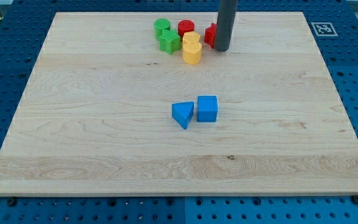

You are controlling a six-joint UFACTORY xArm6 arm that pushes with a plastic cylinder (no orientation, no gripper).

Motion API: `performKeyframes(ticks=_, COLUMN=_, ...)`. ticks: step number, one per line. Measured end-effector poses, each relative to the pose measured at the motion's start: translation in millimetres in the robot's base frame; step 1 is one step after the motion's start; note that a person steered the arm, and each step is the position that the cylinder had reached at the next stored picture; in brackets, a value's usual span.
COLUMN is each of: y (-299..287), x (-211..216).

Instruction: Separate blue cube from the blue triangle

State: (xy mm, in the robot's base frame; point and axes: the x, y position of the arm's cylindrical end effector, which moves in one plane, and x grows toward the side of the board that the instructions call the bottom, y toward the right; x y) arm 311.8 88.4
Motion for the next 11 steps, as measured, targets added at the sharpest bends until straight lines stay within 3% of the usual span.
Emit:
performKeyframes(ticks=1, y=32.2, x=31.8)
performKeyframes(ticks=2, y=21.4, x=76.4)
performKeyframes(ticks=4, y=-99.3, x=118.6)
performKeyframes(ticks=6, y=-132.0, x=199.0)
performKeyframes(ticks=7, y=-103.7, x=210.0)
performKeyframes(ticks=9, y=13.1, x=157.2)
performKeyframes(ticks=11, y=29.1, x=136.6)
